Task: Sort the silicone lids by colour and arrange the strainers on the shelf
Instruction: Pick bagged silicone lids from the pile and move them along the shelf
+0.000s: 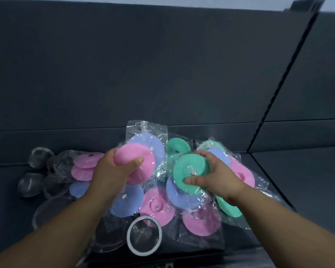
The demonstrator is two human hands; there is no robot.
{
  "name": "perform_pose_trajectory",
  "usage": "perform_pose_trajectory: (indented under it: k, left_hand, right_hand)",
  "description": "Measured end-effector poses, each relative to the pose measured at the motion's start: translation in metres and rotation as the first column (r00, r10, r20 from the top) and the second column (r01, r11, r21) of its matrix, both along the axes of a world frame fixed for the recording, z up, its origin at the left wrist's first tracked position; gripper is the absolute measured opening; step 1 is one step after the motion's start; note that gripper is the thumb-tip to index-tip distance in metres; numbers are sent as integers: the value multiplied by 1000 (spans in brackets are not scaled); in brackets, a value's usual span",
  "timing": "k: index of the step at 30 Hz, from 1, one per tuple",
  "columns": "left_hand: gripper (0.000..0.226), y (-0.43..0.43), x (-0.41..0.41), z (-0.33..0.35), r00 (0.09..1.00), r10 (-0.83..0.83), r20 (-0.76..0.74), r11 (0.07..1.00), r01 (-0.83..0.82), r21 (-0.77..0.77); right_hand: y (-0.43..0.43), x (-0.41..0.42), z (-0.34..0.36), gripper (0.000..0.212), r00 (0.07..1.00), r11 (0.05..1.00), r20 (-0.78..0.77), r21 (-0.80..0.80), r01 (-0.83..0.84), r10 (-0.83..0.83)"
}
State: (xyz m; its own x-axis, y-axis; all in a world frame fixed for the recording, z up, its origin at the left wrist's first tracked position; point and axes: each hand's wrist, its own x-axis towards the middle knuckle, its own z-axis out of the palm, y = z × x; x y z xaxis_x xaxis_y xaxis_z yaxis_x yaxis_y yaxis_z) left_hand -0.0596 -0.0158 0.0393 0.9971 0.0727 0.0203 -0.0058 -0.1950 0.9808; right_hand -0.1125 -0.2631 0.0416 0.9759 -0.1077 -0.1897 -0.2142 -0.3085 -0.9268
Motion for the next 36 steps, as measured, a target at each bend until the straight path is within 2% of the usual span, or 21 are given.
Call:
perform_pose_trajectory:
  k: [4,7,9,13,16,22,27,29,33,36]
  left_hand:
    - [36,-7,-8,-1,999,15,-41,998,-17,-61]
    - [19,-17,-18,2,999,41,-14,995,-42,-91]
    - [16,-25,-24,5,1000,28,3,994,-28,-108]
    - [21,-41,-33,8,995,-92,43,991,95,-95]
    - [21,-58,-38,13,975,-222,25,966,223,-133]
    - [23,-103,-74,17,860,-507,60,855,510,-96]
    - [38,-150,-128,4,717,-696,20,717,697,-34]
    - [35,-171,-152,-1,655,-756,11,655,756,11]
    - [34,-213,-199,-18,574,-818,-31,572,818,64]
    - [27,-247,-233,-31,554,-829,-70,550,832,72]
  right_hand:
    - [-10,-2,3,71,999,996,39,90,28,-31]
    - [-15,-8,8,69,993,997,98,19,70,-71]
    - [-18,-15,9,69,984,994,139,-12,112,-109]
    - [-26,-44,13,71,956,960,195,-130,247,-220]
    - [-32,-79,20,66,902,912,247,-121,391,-354]
    - [-36,-172,21,64,716,719,291,-115,685,-635]
    - [-45,-269,16,59,574,547,247,-172,819,-781]
    - [-55,-306,9,55,518,486,215,-185,854,-828]
    - [-80,-369,-16,48,450,419,126,-212,883,-884]
    - [-108,-406,-40,50,439,412,71,-237,880,-896]
